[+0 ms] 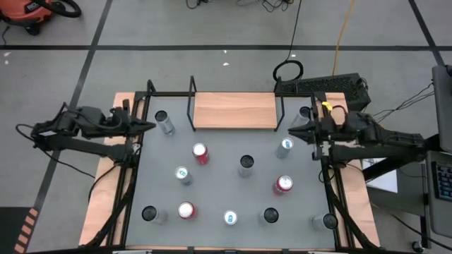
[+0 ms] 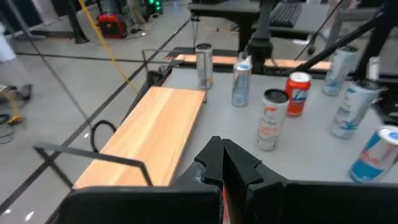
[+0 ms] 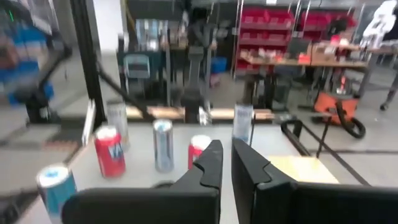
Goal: Place canned beverage on shelf
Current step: Put the top left white blue soda can on the shelf
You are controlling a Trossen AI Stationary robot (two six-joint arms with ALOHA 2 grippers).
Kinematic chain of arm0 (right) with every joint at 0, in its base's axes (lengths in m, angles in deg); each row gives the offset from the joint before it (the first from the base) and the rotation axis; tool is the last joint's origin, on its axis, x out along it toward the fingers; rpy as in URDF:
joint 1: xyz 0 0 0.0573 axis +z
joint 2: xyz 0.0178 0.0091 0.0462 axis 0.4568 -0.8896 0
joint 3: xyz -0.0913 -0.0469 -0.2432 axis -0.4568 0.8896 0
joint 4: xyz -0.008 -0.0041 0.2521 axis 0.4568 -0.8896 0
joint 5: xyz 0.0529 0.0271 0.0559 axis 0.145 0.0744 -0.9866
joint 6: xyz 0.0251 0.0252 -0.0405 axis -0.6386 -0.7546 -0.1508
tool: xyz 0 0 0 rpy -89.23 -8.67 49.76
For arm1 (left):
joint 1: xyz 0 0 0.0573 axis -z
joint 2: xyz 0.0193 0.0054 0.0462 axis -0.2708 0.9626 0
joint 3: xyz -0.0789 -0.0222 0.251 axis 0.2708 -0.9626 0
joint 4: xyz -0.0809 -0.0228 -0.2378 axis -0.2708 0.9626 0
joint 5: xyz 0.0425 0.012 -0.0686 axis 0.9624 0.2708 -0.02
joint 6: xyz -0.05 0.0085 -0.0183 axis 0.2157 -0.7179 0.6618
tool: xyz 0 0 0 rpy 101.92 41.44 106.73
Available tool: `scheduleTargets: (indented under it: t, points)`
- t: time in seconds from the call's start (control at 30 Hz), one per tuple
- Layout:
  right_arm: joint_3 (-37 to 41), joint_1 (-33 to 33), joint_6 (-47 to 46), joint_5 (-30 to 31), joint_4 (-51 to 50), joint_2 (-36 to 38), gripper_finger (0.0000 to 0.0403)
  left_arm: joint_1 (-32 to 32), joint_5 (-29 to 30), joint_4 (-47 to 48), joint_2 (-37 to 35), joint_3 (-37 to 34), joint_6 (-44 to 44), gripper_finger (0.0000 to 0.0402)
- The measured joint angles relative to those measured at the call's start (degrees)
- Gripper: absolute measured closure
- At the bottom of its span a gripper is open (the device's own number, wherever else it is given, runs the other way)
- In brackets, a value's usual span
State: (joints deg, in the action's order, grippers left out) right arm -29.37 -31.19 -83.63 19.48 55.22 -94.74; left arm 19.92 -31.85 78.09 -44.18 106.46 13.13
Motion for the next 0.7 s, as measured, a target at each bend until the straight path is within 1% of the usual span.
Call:
scheduleTargets:
  t: [0.2,0.33,0.4,0.47,0.57,0.7]
  points:
    - [-1.13,0.00,1.76,-0.26,-5.03,-5.44,0.0403,0.00,8.62,1.35,0.03,-2.41,2.69,0.0402]
    - [-1.13,0.00,1.74,-0.30,-8.06,-8.64,0.0403,0.00,11.59,2.91,0.28,-3.49,6.49,0.0401]
    - [-1.13,0.02,1.72,-0.32,-8.89,-10.31,0.0403,0.00,13.01,2.95,0.27,-4.22,8.98,0.0393]
    - [-1.13,0.06,1.74,-0.37,-8.95,-11.96,0.0403,0.00,14.12,2.98,0.28,-5.12,11.14,0.0375]
    - [-1.13,0.07,2.16,-0.37,-8.75,-14.35,0.0403,-0.11,16.96,3.08,1.09,-6.03,13.24,0.0335]
    - [-1.13,0.07,3.16,-0.39,-7.99,-16.88,0.0403,-0.11,18.82,2.21,3.22,-6.10,13.24,0.0282]
